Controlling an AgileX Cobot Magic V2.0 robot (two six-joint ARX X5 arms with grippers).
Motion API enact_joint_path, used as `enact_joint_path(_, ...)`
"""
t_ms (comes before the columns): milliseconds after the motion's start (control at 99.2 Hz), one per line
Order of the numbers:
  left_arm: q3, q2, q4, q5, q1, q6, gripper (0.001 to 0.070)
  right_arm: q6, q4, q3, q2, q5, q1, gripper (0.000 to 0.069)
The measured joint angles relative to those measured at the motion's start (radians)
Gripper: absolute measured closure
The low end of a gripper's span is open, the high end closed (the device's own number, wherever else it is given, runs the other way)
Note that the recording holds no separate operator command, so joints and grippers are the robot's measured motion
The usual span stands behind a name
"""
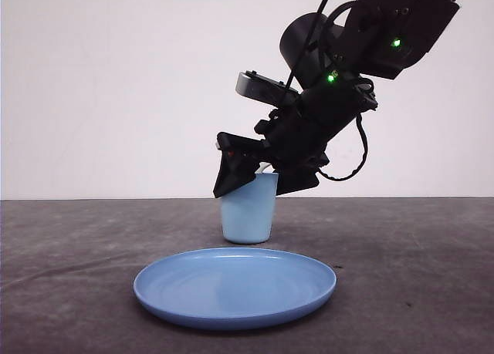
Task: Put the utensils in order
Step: 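Lift the cup with the right gripper and carry it over the plate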
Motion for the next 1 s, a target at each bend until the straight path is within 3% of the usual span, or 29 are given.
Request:
enact_joint_path(212, 0.000, 0.000, 0.000, -0.003, 0.000, 0.000, 0.0416, -0.003, -0.120, 0.002, -0.060, 0.001, 0.008, 0.0222)
enact_joint_path(373, 0.000, 0.000, 0.000, -0.032, 0.000, 0.000, 0.0416, -0.003, -0.239, 0.002, -0.205, 0.002, 0.037, 0.0222)
enact_joint_path(615, 0.000, 0.000, 0.000, -0.032, 0.001, 0.000, 0.0416, -0.003, -0.459, 0.000, -0.407, 0.039, 0.096, 0.0222)
enact_joint_path(998, 0.000, 0.000, 0.000, -0.032, 0.001, 0.000, 0.0416, 0.028, -0.478, -0.256, -0.752, 0.167, 0.233, 0.0222)
